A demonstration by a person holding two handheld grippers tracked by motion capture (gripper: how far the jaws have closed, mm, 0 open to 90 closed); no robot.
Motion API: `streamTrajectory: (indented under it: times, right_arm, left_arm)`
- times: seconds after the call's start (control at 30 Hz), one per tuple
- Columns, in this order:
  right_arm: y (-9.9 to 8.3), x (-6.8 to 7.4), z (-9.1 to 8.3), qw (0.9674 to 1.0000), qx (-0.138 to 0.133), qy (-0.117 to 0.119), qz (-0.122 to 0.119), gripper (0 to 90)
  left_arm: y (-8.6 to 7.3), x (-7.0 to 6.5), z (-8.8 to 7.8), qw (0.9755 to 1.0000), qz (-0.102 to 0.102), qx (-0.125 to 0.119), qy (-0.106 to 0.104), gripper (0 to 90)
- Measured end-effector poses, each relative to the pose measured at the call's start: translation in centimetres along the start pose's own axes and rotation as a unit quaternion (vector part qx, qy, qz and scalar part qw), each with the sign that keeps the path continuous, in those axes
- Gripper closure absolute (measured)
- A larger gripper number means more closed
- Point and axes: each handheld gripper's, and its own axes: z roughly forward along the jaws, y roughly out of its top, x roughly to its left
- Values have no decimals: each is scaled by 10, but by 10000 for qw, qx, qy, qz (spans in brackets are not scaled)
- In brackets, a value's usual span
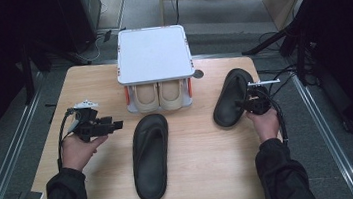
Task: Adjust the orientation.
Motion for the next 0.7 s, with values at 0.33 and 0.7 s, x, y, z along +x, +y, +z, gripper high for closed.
streamTrajectory:
  times: [0.33,0.7]
  right_arm:
    - [6,-5,-17,9995,-281,-23,130,870]
    - [15,-17,-26,9979,-508,-277,294,709]
  left_arm:
    - [-1,0,-2,10000,29,19,54,429]
    - [-11,1,-11,9999,-49,-48,130,428]
